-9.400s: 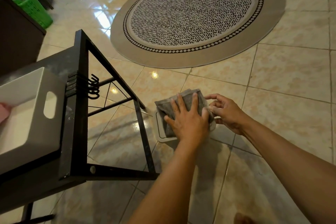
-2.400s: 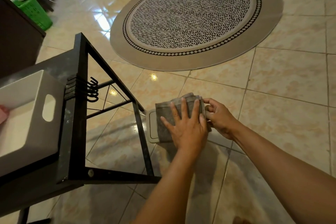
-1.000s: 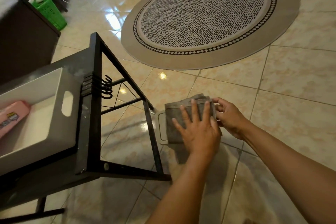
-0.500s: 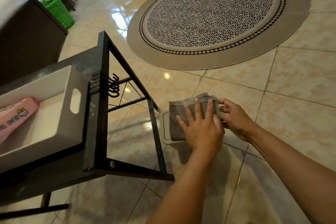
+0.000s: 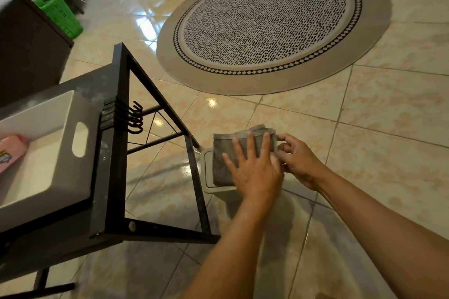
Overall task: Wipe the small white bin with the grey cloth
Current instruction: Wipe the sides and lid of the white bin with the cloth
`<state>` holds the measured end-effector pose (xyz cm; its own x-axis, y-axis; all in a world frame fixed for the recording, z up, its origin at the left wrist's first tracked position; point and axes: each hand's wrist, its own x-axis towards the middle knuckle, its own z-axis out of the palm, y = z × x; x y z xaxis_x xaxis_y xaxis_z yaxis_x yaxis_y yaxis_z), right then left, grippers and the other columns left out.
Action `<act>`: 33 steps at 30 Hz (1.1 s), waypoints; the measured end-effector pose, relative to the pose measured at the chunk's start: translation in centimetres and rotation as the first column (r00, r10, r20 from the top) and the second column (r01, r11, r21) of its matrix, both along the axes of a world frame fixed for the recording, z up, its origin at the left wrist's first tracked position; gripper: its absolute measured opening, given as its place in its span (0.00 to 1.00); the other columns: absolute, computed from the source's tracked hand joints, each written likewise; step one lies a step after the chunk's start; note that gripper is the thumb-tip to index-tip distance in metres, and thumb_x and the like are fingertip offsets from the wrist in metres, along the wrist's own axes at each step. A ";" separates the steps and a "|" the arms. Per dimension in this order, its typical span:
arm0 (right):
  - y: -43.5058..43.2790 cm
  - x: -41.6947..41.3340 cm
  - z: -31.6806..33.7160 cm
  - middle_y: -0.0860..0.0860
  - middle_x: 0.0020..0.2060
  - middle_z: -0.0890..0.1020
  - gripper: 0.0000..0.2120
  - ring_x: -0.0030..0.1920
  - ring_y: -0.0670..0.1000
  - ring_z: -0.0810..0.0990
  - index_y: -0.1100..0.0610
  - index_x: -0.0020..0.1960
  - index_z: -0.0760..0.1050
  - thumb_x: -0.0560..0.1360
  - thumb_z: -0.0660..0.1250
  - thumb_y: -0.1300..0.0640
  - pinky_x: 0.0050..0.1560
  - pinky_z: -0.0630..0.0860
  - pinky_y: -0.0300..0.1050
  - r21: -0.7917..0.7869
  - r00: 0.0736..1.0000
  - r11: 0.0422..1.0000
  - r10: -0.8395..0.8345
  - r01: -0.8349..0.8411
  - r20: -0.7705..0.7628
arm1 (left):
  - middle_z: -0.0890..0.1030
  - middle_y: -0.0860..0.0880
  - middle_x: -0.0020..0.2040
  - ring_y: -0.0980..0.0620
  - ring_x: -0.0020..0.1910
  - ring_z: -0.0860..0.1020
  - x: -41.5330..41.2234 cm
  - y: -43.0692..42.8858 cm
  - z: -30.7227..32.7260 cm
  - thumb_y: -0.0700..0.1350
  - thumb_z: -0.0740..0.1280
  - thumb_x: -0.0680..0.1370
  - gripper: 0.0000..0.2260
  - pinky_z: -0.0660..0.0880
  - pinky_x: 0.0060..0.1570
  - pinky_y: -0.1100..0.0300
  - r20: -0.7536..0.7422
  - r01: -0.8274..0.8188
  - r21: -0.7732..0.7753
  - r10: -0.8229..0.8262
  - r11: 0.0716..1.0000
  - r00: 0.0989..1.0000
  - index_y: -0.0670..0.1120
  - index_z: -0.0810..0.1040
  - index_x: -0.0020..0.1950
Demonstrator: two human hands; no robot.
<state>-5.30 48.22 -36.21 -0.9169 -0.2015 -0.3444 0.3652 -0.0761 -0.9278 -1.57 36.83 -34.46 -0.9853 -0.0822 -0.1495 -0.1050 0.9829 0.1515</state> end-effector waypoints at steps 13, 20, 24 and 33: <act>0.3 0.2 0.3 0.55 0.40 0.83 0.14 0.37 0.49 0.83 0.57 0.61 0.75 0.79 0.62 0.69 0.34 0.78 0.40 0.001 1.000 1.000 0.000 0.000 -0.021 | 0.32 0.50 0.78 0.43 0.75 0.29 0.8 1.2 0.4 0.57 0.43 0.82 0.26 0.30 0.70 0.36 0.037 -0.038 0.041 0.036 0.998 0.999 0.63 0.34 0.77; 1.0 -1.0 0.8 0.57 0.38 0.75 0.14 0.38 0.52 0.75 0.59 0.62 0.76 0.80 0.60 0.69 0.37 0.77 0.44 0.142 0.999 0.990 0.019 -0.013 -0.039 | 0.35 0.50 0.79 0.46 0.76 0.31 1.0 -2.5 1.0 0.59 0.44 0.82 0.26 0.29 0.71 0.40 0.053 -0.104 0.101 0.099 0.989 0.994 0.61 0.37 0.78; 2.0 -1.3 1.3 0.58 0.39 0.71 0.15 0.40 0.55 0.72 0.56 0.62 0.77 0.80 0.61 0.67 0.41 0.77 0.47 0.212 0.995 0.975 0.085 -0.072 -0.050 | 0.38 0.50 0.80 0.47 0.78 0.37 -0.2 -4.7 2.8 0.59 0.50 0.82 0.28 0.40 0.73 0.36 -0.048 -0.105 0.150 0.113 0.983 0.992 0.58 0.44 0.80; 4.2 1.9 1.5 0.57 0.40 0.74 0.14 0.35 0.51 0.74 0.48 0.64 0.76 0.81 0.64 0.60 0.33 0.75 0.44 0.147 0.995 0.988 0.027 -0.041 0.097 | 0.78 0.48 0.63 0.44 0.65 0.72 -2.1 -8.1 2.8 0.65 0.54 0.80 0.24 0.59 0.67 0.37 0.120 -0.097 0.161 0.078 0.982 0.990 0.52 0.70 0.69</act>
